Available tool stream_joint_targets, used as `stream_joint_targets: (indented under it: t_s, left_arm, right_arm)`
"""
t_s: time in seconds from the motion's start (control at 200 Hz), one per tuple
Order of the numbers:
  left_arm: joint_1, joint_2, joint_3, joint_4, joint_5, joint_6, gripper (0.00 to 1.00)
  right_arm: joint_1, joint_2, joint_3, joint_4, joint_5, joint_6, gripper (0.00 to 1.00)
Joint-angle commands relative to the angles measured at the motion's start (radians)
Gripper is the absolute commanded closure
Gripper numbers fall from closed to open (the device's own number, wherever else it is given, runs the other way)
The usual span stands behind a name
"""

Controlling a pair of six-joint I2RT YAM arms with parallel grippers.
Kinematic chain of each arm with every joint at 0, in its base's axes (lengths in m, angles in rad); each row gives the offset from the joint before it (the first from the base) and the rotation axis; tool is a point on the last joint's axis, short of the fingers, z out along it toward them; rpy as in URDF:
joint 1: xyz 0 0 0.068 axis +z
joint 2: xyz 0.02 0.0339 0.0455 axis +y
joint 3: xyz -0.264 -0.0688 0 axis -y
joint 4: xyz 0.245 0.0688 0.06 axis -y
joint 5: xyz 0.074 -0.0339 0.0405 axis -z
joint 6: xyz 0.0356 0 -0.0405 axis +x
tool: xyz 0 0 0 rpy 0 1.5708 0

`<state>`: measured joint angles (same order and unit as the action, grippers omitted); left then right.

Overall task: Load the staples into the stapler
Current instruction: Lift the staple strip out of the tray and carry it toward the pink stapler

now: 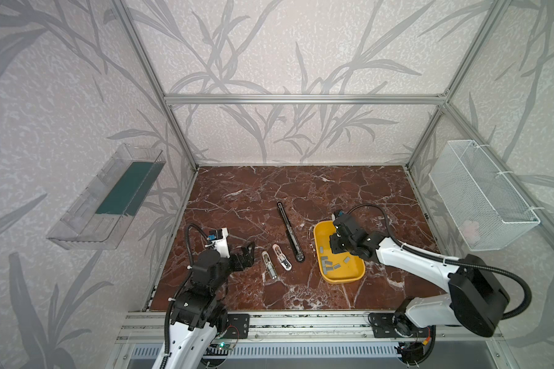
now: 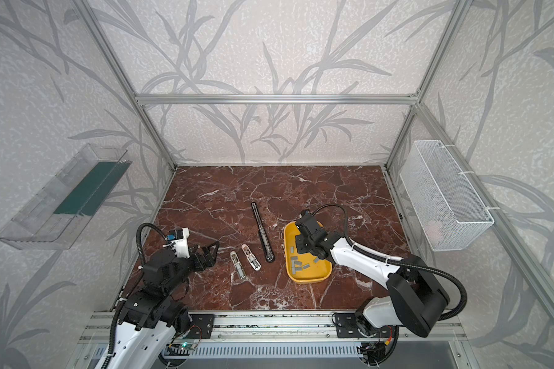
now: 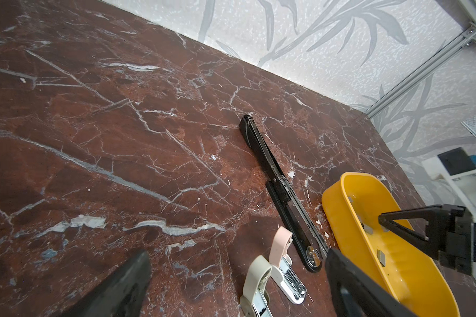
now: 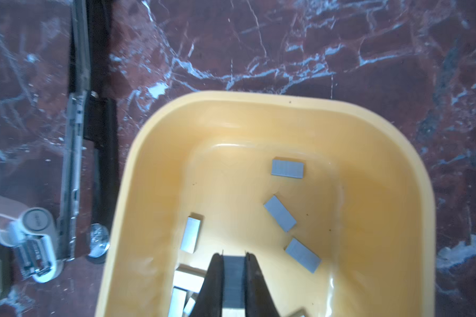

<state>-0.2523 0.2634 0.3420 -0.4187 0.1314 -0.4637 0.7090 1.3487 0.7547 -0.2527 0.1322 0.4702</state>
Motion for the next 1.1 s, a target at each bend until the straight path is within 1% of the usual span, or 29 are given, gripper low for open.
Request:
stream_joint_targets:
  t_s: [0.0,0.12,0.295,0.43,0.44,0.5,0.55,0.655,0.765,0.86,0.975,1.095]
  left_arm:
    - [0.001,-0.010,-0.016,-0.008,-0.018,-0.009,0.01]
    - [0.000,0.001,-0.017,0.001,-0.017,-0.009,0.01]
    - [-0.001,0.013,-0.015,0.006,-0.011,-0.007,0.01]
    - [-0.001,0.005,-0.017,0.001,-0.016,-0.009,0.01]
    - [-0.002,0.004,-0.018,0.001,-0.016,-0.008,0.01]
    - [-0.001,-0.001,-0.019,0.001,-0.014,-0.008,0.01]
    - [-0.001,-0.005,-0.020,0.002,-0.015,-0.008,0.01]
    - [-0.001,-0.007,-0.020,0.000,-0.017,-0.010,0.01]
    - [-0.001,-0.009,-0.021,-0.001,-0.009,-0.009,0.01]
    - [-0.001,-0.012,-0.020,-0.003,-0.008,-0.008,0.01]
    - [-0.001,-0.007,-0.024,0.012,0.023,-0.003,0.01]
    - [-0.001,0.018,-0.024,0.031,0.040,-0.001,0.01]
  right_arm:
    - [0.024,-0.061,-0.033,0.052,-0.047,0.017,0.91]
    - [0.081,-0.099,-0.033,0.079,-0.045,0.017,0.91]
    - [0.200,-0.159,-0.052,0.144,-0.011,0.019,0.91]
    - [0.307,-0.177,-0.060,0.182,0.060,0.020,0.92]
    - [0.333,-0.177,-0.059,0.184,0.068,0.023,0.92]
    - [0.394,-0.171,-0.059,0.197,0.116,0.025,0.92]
    - [0.433,-0.161,-0.057,0.218,0.134,0.024,0.91]
    - [0.498,-0.127,-0.051,0.255,0.164,0.012,0.92]
    - [0.559,-0.088,-0.039,0.283,0.221,-0.005,0.93]
    - [0.593,-0.068,-0.039,0.313,0.249,-0.007,0.95]
    - [0.625,-0.044,-0.043,0.346,0.276,-0.005,0.95]
    - [0.664,0.013,-0.024,0.393,0.290,-0.024,0.95]
